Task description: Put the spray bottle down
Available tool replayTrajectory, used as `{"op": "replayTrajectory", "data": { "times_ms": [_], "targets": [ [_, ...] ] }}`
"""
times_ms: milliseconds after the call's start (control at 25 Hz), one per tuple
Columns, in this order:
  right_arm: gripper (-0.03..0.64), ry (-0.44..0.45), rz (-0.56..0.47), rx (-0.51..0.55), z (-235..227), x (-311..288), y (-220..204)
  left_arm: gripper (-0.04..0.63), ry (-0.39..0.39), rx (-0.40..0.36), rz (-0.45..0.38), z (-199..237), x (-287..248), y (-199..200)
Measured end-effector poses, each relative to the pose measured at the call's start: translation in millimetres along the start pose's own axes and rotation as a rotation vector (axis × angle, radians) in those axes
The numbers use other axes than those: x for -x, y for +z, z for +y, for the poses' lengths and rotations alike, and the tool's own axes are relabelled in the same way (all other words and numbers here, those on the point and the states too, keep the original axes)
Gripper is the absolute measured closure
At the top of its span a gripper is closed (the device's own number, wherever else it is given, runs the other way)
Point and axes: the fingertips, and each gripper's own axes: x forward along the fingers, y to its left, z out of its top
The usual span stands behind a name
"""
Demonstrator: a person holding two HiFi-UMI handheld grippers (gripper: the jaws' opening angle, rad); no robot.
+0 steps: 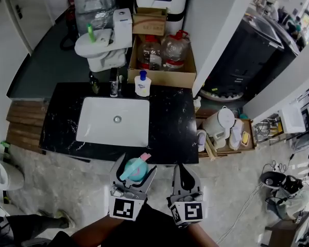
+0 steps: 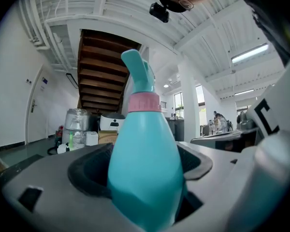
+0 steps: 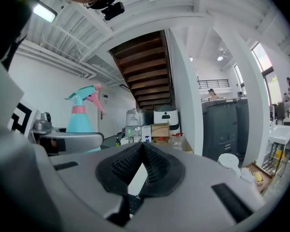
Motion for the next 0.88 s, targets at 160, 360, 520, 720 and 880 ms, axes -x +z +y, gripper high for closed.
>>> {"op": "replayTrajectory", "data": {
  "times_ms": [160, 360, 520, 720, 880],
  "targets": [
    [0.601, 0.075, -0.02, -0.046, 18, -26, 5, 0.195, 0.006, 0.021, 0.012, 19, -14, -3],
    [0.601, 0.047, 0.005, -0.027, 14, -48, 1, 0.195, 0.025, 0.02, 0.018, 44, -23, -6],
    [0.601, -0.016, 0.023, -0.04, 2, -62, -1, 0.195, 0.044, 0.025, 0.018, 57, -27, -7],
    [0.601, -0.002, 0.007, -0.015, 15, -78, 5, 0.195, 0.037, 0.044, 0.02, 64, -31, -10],
    [0.601, -0.022, 0.004, -0.028, 15, -86, 4, 0.195, 0.036, 0.052, 0.022, 72, -31, -11]
  ]
}}
